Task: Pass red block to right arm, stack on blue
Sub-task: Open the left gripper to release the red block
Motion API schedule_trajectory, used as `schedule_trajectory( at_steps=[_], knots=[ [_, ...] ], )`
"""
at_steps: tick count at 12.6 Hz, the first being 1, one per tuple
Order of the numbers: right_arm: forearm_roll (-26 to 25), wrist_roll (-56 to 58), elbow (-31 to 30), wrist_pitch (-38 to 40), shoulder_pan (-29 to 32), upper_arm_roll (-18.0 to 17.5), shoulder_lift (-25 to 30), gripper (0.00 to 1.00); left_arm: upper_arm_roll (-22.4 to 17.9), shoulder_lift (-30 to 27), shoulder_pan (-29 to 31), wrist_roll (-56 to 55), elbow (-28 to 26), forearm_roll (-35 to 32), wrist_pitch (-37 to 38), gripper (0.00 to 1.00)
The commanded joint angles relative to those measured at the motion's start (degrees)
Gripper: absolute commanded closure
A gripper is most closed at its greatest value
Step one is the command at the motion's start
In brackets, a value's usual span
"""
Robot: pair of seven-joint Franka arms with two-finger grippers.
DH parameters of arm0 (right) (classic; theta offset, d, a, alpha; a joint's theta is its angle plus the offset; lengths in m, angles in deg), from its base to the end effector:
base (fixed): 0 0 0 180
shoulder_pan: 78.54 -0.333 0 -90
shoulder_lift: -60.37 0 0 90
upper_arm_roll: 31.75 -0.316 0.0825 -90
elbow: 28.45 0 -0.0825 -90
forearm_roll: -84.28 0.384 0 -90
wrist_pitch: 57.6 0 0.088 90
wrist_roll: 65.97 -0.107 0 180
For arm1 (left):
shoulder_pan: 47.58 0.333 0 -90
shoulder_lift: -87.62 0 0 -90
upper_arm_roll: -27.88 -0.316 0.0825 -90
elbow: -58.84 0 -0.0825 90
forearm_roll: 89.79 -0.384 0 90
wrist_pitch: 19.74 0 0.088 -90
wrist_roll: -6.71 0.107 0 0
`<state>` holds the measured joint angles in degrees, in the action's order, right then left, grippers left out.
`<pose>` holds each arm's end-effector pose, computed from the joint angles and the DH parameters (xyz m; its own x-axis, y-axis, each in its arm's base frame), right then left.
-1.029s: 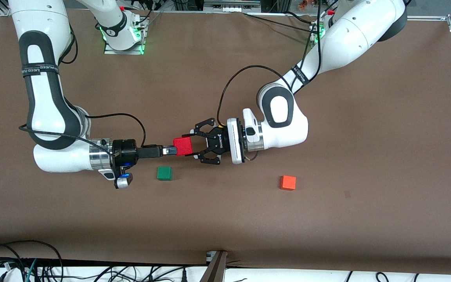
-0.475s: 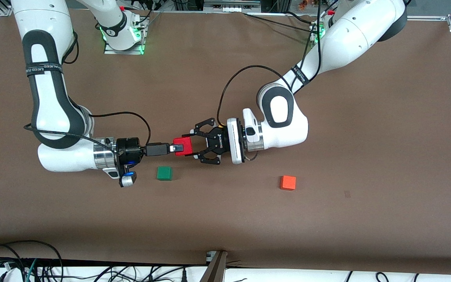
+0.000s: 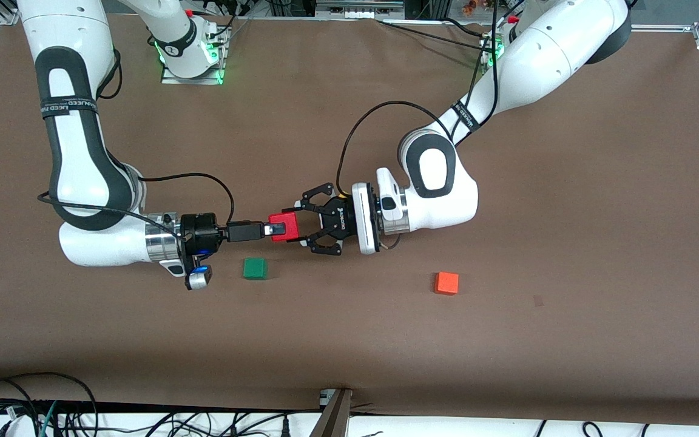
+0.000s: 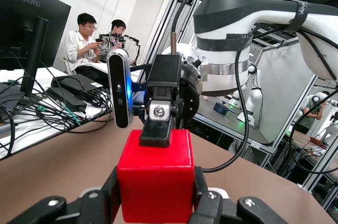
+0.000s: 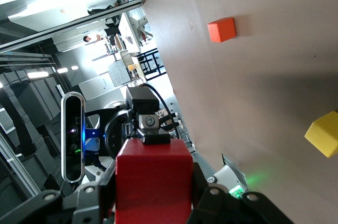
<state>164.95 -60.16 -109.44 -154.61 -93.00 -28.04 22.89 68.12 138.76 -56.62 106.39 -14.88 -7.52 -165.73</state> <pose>0.6821 0.2362 0.3586 0.9303 0.0694 -0.3603 -0.3284 -0.2804 -0.9020 0.6325 -0.4568 0.3345 0.4128 -0.0402 0.9099 -0.9003 -0.1697 0.4009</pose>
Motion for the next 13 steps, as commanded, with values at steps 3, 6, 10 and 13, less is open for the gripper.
schedule_trajectory(
  at_steps=[3,6,10,13],
  knots=[
    [-0.3,-0.1,-1.5,0.0,-0.1,-0.1,2.0,0.76,-1.0,-2.5,-1.7,0.7,0.1,0.8,-5.7,0.0],
    [-0.3,-0.1,-1.6,0.0,0.0,-0.1,2.0,0.76,-1.1,-2.5,-1.0,0.8,0.7,0.7,-5.5,0.0],
    [-3.6,0.2,-1.3,0.0,0.0,0.2,2.0,0.76,-0.9,-4.3,4.0,0.6,-0.5,-9.7,-2.0,0.0],
    [-12.6,0.8,-1.1,0.0,0.2,0.6,2.5,0.76,-0.9,-5.5,11.9,0.6,-1.5,-16.5,9.5,0.0]
  ],
)
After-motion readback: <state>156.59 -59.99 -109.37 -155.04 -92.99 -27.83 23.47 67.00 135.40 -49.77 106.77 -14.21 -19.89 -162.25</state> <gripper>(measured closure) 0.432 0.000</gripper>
